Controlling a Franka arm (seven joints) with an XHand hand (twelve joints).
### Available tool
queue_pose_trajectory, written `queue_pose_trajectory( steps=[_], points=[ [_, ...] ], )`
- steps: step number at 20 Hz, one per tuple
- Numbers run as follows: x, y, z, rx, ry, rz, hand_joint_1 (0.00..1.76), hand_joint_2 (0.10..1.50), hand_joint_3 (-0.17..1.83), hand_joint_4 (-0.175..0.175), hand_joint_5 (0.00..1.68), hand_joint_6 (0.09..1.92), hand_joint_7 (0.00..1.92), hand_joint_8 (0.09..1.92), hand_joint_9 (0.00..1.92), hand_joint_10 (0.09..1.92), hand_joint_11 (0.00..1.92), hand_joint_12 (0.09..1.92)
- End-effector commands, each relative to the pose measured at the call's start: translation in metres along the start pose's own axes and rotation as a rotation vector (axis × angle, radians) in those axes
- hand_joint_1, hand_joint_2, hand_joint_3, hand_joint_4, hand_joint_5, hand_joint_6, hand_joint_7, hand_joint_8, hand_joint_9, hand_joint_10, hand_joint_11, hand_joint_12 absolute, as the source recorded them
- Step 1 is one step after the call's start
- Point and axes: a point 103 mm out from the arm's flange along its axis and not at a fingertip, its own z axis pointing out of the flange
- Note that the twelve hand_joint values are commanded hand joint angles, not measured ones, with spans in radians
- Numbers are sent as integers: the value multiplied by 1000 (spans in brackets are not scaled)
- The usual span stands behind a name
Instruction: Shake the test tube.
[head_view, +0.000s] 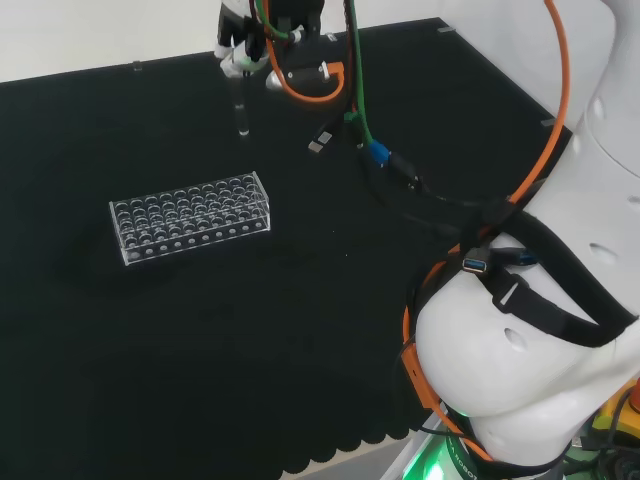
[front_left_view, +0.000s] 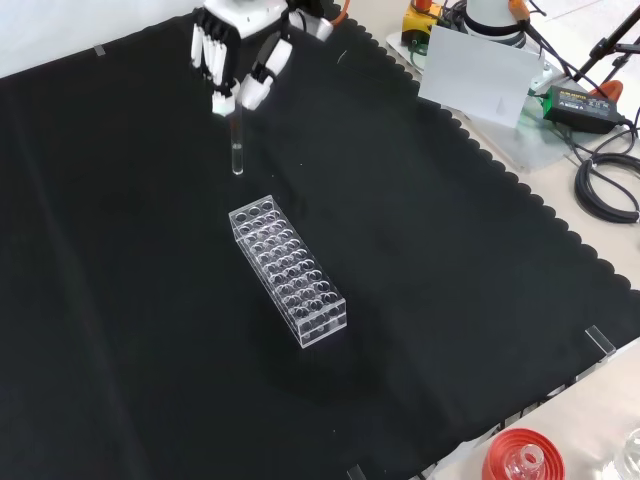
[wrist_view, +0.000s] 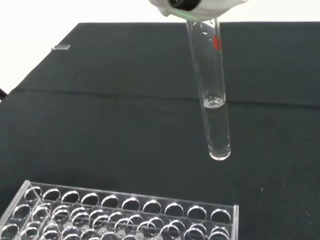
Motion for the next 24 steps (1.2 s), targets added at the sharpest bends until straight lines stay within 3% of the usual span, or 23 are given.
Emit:
queue_pose_trajectory(
  steps=[1, 6, 9, 14, 18, 21, 24],
  points=[
    [-3, -7, -13, -4, -3, 5, 1429, 1030, -175, -175, 1364, 124, 1410, 617, 1378, 269, 1108, 988],
    [-1, -8, -24, -22, 1, 19, 1429, 1030, -175, -175, 1367, 119, 1410, 617, 1379, 267, 1108, 988],
    [7, -9, -28, -34, 40, 23, 1429, 1030, -175, -175, 1368, 116, 1410, 616, 1379, 266, 1108, 988],
    [61, 0, -30, -40, 181, -83, 1429, 1030, -175, -175, 1370, 111, 1411, 615, 1380, 265, 1107, 988],
    [89, 1, -30, -30, 227, -149, 1429, 1030, -175, -175, 1372, 107, 1411, 615, 1381, 264, 1107, 989],
    [74, -2, -23, -9, 191, -114, 1429, 1030, -175, -175, 1373, 104, 1411, 615, 1381, 262, 1107, 989],
    [38, -10, -17, 11, 87, -30, 1429, 1030, -175, -175, 1374, 102, 1411, 615, 1382, 261, 1107, 989]
  ],
)
